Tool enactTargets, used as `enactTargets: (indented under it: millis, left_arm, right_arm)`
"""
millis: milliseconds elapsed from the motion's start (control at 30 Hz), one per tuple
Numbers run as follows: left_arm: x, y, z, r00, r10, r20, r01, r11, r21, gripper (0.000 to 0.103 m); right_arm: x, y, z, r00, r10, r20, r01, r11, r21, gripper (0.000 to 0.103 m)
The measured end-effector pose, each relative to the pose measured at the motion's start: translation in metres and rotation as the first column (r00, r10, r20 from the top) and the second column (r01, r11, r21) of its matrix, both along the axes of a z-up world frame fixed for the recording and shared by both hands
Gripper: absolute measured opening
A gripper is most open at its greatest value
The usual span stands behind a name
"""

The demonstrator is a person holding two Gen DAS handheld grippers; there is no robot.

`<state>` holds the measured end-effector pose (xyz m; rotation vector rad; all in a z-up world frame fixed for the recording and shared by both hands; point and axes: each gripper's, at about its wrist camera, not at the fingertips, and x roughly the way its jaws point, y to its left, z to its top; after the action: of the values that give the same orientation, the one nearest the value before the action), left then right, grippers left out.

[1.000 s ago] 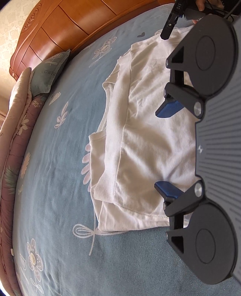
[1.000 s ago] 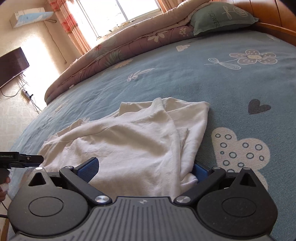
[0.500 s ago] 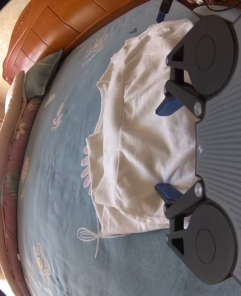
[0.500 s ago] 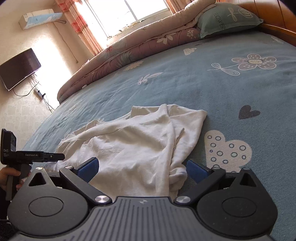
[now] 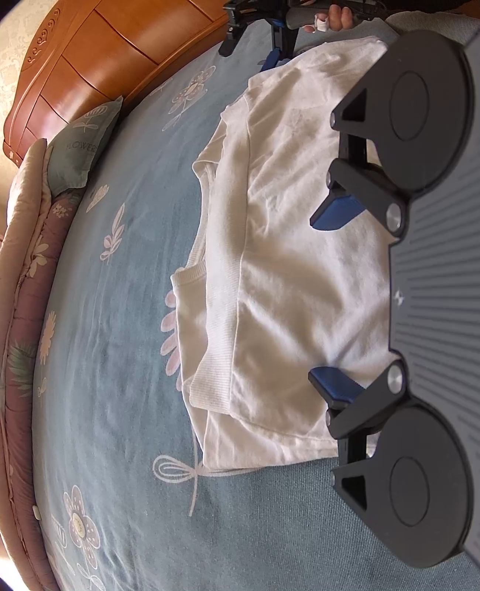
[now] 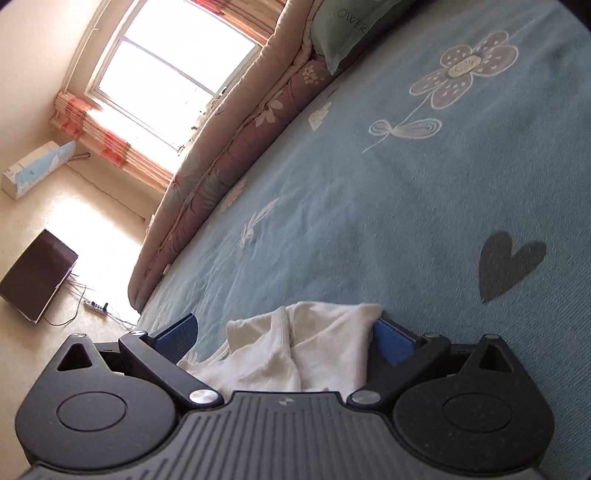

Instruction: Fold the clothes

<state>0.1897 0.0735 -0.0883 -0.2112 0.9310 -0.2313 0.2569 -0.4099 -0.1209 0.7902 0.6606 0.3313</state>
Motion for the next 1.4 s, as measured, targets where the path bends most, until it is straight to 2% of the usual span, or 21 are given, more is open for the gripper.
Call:
enactTargets:
  millis: [133, 267, 333, 367, 433, 467, 533, 600, 733, 800, 867, 933, 1000, 1100, 1200, 1267, 1400]
  left_arm:
    - [0.0, 0.002, -0.001, 1.0, -0.002, 0.002, 0.002, 1.0, -0.008, 0.082]
    - [0.0, -0.003, -0.001, 1.0, -0.015, 0.004, 0.015, 1.0, 0.016, 0.083]
    - [0.0, -0.005, -0.001, 1.0, -0.022, 0.006, 0.022, 0.999, 0.029, 0.084]
    - [0.0, -0.006, -0.001, 1.0, -0.024, 0.007, 0.024, 0.999, 0.032, 0.085]
    - [0.0, -0.007, -0.001, 1.0, -0.026, 0.007, 0.026, 0.999, 0.035, 0.086]
    - [0.0, -0.006, -0.001, 1.0, -0.025, 0.007, 0.025, 0.999, 0.032, 0.086]
    - [0.0, -0.005, -0.001, 1.0, -0.024, 0.005, 0.024, 0.999, 0.028, 0.085]
    - [0.0, -0.005, 0.001, 1.0, -0.025, 0.001, 0.025, 0.999, 0.028, 0.085]
    - [-0.001, -0.009, 0.012, 0.999, -0.034, 0.001, 0.034, 0.999, 0.012, 0.085]
    - [-0.004, -0.013, 0.021, 0.998, -0.055, 0.024, 0.055, 0.998, -0.005, 0.085]
    - [-0.006, -0.018, 0.027, 0.996, -0.08, 0.043, 0.08, 0.997, -0.008, 0.085]
    - [-0.007, -0.023, 0.03, 0.993, -0.101, 0.052, 0.102, 0.995, -0.007, 0.086]
    - [-0.005, -0.023, 0.021, 0.995, -0.098, 0.026, 0.098, 0.995, -0.003, 0.086]
    - [-0.003, -0.021, 0.008, 0.995, -0.098, -0.009, 0.098, 0.995, -0.005, 0.085]
    - [-0.005, -0.021, 0.003, 0.995, -0.101, -0.019, 0.101, 0.995, -0.004, 0.086]
    - [-0.007, -0.019, 0.011, 0.996, -0.092, -0.004, 0.092, 0.996, -0.006, 0.086]
    - [-0.012, -0.008, 0.023, 0.995, -0.083, 0.055, 0.083, 0.997, -0.007, 0.086]
  right_arm:
    - [-0.018, -0.001, 0.032, 0.998, 0.022, 0.056, -0.018, 0.998, -0.067, 0.103]
    - [-0.058, 0.017, 0.042, 0.981, 0.18, 0.07, -0.178, 0.984, -0.024, 0.103]
    - [-0.076, 0.035, 0.035, 0.959, 0.276, 0.065, -0.274, 0.961, -0.036, 0.103]
    - [-0.082, 0.042, 0.029, 0.955, 0.291, 0.049, -0.287, 0.955, -0.079, 0.103]
    - [-0.086, 0.046, 0.009, 0.963, 0.271, -0.005, -0.268, 0.949, -0.164, 0.1]
    - [-0.091, 0.039, 0.003, 0.967, 0.25, 0.038, -0.243, 0.96, -0.141, 0.098]
    - [-0.095, 0.03, 0.003, 0.982, 0.188, 0.036, -0.184, 0.98, -0.081, 0.099]
    - [-0.1, 0.03, 0.013, 0.997, 0.073, -0.003, -0.072, 0.979, -0.191, 0.101]
    - [-0.111, 0.037, 0.027, 0.992, 0.109, 0.056, -0.101, 0.985, -0.141, 0.103]
    - [-0.112, 0.051, 0.034, 0.985, 0.154, 0.073, -0.142, 0.978, -0.152, 0.103]
    - [-0.11, 0.074, 0.037, 0.975, 0.211, 0.073, -0.188, 0.953, -0.236, 0.103]
    - [-0.106, 0.088, 0.028, 0.974, 0.224, 0.035, -0.204, 0.933, -0.295, 0.103]
    - [-0.101, 0.101, 0.018, 0.972, 0.235, -0.005, -0.221, 0.91, -0.352, 0.103]
    - [-0.106, 0.101, 0.01, 0.977, 0.211, 0.027, -0.189, 0.919, -0.346, 0.103]
    - [-0.106, 0.095, 0.011, 0.979, 0.202, 0.022, -0.185, 0.932, -0.312, 0.103]
    - [-0.106, 0.091, 0.009, 0.981, 0.19, 0.025, -0.175, 0.944, -0.281, 0.103]
    - [-0.109, 0.093, 0.008, 0.984, 0.176, 0.041, -0.158, 0.947, -0.278, 0.103]
